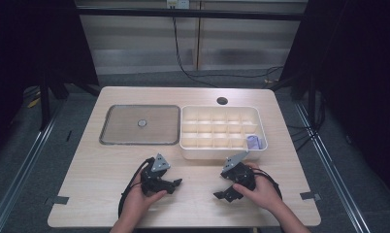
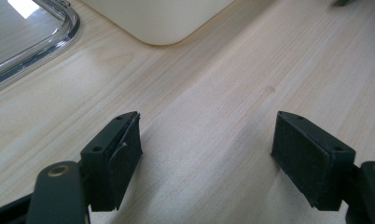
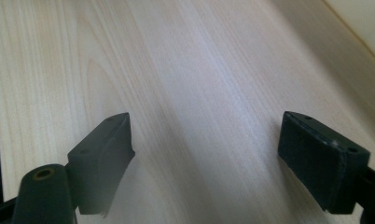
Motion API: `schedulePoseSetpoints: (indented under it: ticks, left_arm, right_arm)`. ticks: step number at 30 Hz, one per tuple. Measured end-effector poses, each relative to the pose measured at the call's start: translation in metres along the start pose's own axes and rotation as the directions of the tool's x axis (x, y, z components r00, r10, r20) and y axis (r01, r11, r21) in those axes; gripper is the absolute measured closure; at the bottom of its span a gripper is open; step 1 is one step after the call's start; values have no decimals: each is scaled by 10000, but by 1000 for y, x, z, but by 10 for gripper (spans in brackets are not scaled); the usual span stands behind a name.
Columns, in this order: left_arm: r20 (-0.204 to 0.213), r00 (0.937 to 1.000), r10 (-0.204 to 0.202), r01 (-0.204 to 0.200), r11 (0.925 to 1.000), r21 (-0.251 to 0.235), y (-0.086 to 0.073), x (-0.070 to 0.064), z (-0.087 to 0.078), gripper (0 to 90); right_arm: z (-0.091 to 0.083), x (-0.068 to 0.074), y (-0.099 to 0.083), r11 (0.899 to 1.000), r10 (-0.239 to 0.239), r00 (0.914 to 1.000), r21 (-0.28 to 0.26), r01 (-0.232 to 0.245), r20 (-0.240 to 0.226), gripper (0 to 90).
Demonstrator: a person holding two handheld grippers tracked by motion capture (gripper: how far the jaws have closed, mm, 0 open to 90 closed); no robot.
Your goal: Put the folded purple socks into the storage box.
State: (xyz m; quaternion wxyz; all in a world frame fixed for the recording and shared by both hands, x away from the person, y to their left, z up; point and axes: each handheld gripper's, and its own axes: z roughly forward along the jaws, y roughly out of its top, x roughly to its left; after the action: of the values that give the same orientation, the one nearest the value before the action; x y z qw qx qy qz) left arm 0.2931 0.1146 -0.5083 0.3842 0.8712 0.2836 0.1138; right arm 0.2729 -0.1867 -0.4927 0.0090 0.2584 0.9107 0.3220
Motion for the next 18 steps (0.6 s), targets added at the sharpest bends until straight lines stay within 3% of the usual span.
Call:
schedulePoseSetpoints:
  ticks: [5,18]
  left_arm:
    - [-2,10000,-7,7,10000,-4,0,0,0,234]
    - [-50,10000,48,-48,10000,41,0,0,0,234]
  right_arm:
    - [0,1,-11,9971,-125,9993,-745,150,346,172]
    - [4,5,-25,9821,-535,9927,-1739,719,1082,160]
